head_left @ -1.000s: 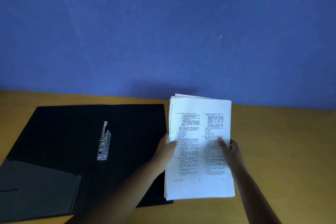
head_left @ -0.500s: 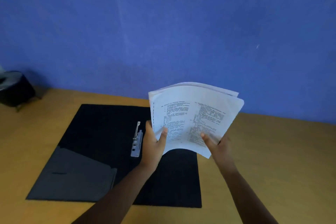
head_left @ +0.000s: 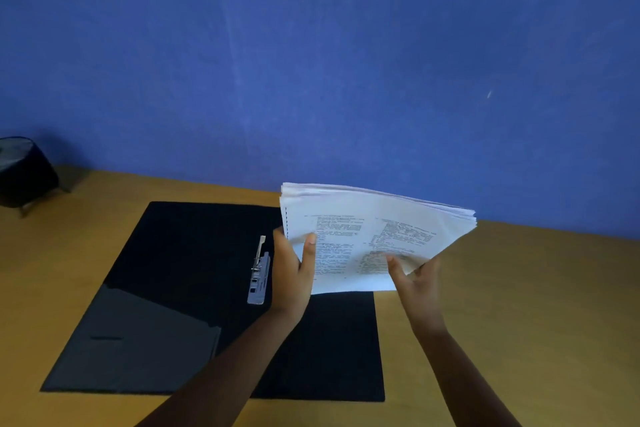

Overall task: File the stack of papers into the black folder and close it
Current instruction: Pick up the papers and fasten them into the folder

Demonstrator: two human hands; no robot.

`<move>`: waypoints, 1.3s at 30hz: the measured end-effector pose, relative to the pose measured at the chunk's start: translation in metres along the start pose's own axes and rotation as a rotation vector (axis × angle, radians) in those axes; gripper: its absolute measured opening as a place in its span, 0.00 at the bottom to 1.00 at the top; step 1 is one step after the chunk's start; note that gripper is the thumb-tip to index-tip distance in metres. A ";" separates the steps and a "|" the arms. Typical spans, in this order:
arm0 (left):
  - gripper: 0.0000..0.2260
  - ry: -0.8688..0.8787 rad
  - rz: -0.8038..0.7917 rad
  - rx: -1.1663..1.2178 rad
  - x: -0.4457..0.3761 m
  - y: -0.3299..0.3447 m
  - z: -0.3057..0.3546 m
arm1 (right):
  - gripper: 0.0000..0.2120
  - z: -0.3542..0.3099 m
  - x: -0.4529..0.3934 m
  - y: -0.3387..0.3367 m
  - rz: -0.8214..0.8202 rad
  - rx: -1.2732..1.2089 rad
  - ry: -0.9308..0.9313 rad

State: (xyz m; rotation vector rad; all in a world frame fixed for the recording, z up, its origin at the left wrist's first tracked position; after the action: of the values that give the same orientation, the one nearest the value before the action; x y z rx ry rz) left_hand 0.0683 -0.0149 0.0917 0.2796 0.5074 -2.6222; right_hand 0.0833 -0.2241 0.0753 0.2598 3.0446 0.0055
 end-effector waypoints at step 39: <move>0.13 -0.452 -0.142 -0.385 0.031 0.001 -0.086 | 0.14 0.071 0.014 0.008 -0.080 0.578 0.437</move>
State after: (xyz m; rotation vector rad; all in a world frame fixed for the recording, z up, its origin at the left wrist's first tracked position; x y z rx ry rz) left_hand 0.0505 0.0063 0.0047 -0.4740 0.8694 -2.5332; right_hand 0.0771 -0.2143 0.0038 0.1874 3.4019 -0.9500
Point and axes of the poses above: each hand's wrist, its own x-axis away from the middle knuckle, its own y-axis out of the palm, z = x × y, the point moved 4 cm from there along -x, towards the middle knuckle, and after that the axes turned 9 degrees about -x, right-handed, at the moved point
